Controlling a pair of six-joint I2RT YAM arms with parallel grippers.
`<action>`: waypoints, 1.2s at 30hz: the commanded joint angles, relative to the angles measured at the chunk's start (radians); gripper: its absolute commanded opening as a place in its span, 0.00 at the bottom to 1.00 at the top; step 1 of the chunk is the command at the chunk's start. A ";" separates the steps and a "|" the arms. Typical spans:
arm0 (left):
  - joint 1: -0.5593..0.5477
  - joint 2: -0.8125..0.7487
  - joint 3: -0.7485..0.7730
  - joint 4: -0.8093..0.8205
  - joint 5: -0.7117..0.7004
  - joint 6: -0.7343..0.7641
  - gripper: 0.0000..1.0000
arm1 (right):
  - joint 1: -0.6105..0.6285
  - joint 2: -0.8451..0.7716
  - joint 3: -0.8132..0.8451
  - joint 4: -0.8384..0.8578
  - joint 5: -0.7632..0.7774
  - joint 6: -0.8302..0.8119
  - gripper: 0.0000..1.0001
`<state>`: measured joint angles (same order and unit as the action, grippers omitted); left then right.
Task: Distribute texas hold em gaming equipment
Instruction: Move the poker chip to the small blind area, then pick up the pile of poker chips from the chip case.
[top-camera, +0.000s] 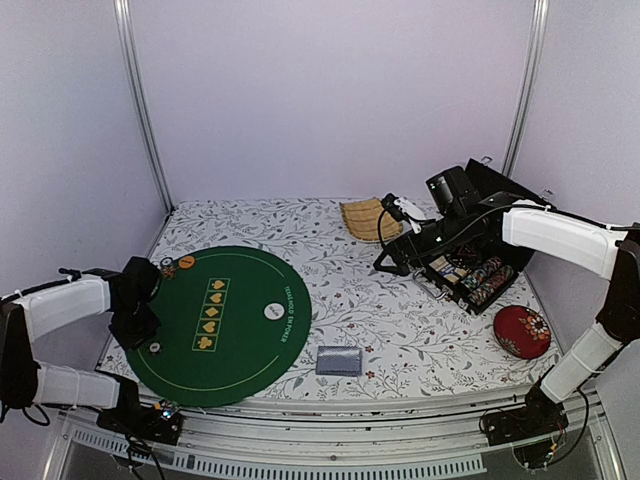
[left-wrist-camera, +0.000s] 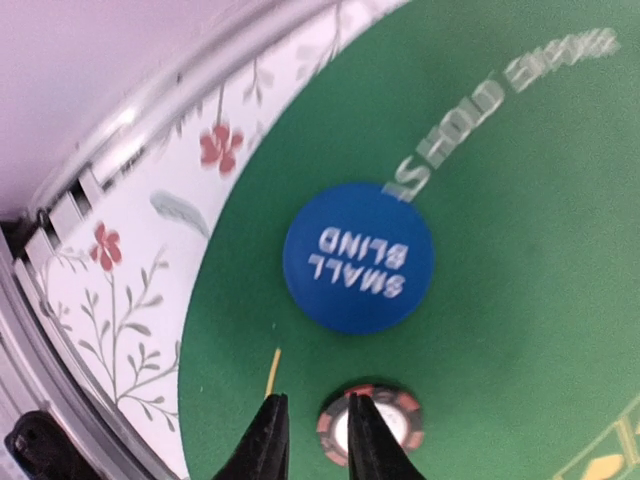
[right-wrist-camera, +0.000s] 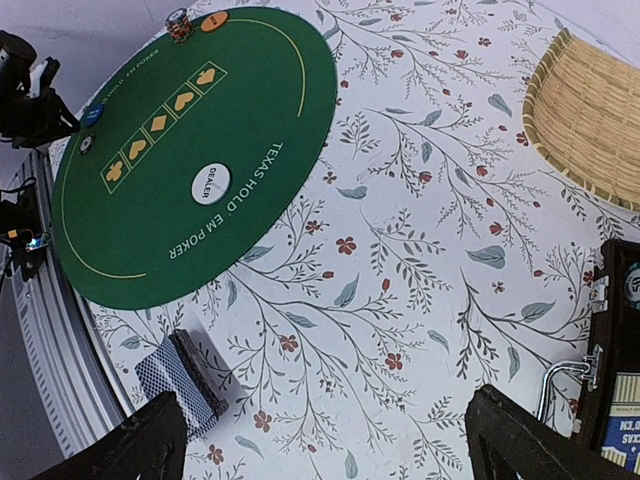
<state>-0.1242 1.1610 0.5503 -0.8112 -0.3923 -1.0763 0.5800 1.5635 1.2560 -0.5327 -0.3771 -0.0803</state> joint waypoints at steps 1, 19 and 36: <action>0.005 -0.022 0.067 -0.028 -0.053 0.037 0.24 | -0.006 -0.002 -0.002 0.003 -0.012 -0.011 0.99; -0.280 0.086 0.327 0.209 -0.069 0.309 0.55 | -0.353 0.158 0.118 -0.145 0.201 -0.013 0.99; -0.279 0.065 0.415 0.394 0.014 0.687 0.85 | -0.403 0.195 0.051 -0.274 0.453 -0.281 0.88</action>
<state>-0.3950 1.2407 0.9367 -0.4706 -0.4000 -0.5034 0.1719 1.8164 1.3788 -0.8047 0.0292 -0.2310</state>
